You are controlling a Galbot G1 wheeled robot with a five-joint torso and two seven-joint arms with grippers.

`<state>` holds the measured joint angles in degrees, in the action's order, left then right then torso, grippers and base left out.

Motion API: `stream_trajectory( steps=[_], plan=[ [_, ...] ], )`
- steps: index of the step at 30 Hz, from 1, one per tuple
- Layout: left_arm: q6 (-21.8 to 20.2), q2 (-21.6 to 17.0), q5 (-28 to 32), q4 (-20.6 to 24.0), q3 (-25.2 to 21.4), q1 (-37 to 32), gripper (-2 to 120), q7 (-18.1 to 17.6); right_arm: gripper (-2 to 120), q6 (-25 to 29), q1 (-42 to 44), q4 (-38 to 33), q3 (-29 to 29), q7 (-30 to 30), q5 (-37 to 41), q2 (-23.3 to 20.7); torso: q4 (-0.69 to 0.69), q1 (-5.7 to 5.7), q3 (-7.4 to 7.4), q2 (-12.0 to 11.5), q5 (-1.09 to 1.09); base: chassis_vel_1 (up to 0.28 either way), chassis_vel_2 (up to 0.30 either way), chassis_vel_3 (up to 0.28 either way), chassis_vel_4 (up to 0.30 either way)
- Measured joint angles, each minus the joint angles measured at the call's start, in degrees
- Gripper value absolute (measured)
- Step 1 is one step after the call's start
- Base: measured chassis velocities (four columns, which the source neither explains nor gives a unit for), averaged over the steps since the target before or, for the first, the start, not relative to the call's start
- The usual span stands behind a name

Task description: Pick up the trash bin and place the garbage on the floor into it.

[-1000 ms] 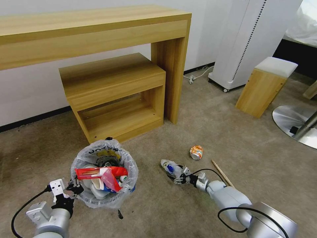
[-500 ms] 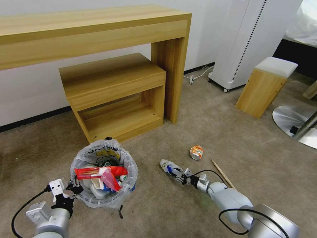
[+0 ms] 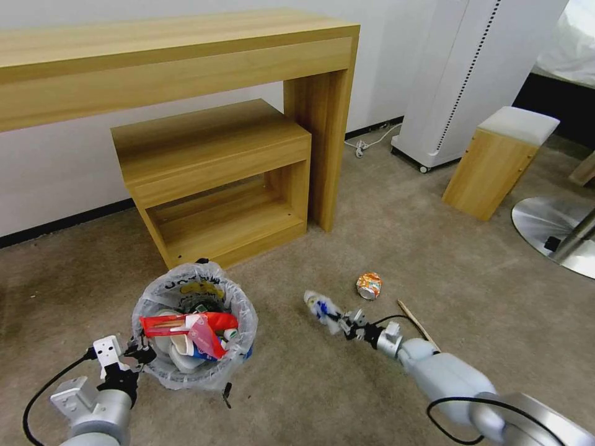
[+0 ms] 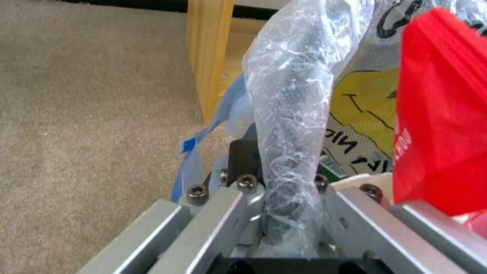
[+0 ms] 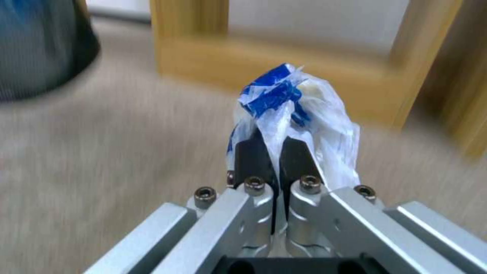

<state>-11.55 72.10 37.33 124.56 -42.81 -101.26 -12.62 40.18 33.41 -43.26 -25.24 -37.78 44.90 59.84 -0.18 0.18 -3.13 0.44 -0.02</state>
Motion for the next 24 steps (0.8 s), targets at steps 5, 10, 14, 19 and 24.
stream_trajectory(
  steps=[5,10,14,19,24],
  plan=[
    [-0.04,-0.21,0.01,-0.41,0.09,0.35,1,-0.13,0,-1.66,-0.12,-14.91,-1.14,2.42,3.85,-5.79,0.02,0.00,0.00,0.00,0.04,0.000,0.000,0.000,0.000],
    [-0.77,-0.58,0.43,-0.45,0.50,0.38,1,-0.76,0,-4.20,-2.77,-33.90,-3.59,5.50,7.83,-10.61,0.06,0.00,0.00,0.00,0.01,0.000,0.000,0.000,0.000],
    [-1.36,-0.69,0.64,0.68,0.68,0.19,1,-1.00,0,-5.73,-7.33,-44.86,-7.61,7.44,11.27,-12.25,0.04,0.00,0.00,0.00,0.01,0.000,0.000,0.000,0.000],
    [-1.65,-0.75,0.66,1.70,0.64,0.02,1,-1.15,0,-8.07,-15.56,-54.33,-14.68,8.84,16.22,-11.85,0.05,0.00,0.01,0.00,0.01,0.000,0.000,0.000,0.000],
    [-1.72,-0.87,0.89,2.55,0.34,-0.03,1,-1.31,0,-8.25,-20.90,-56.34,-21.25,9.68,17.64,-10.52,0.05,0.00,0.00,0.00,0.01,0.000,0.000,0.000,0.000]
  ],
)
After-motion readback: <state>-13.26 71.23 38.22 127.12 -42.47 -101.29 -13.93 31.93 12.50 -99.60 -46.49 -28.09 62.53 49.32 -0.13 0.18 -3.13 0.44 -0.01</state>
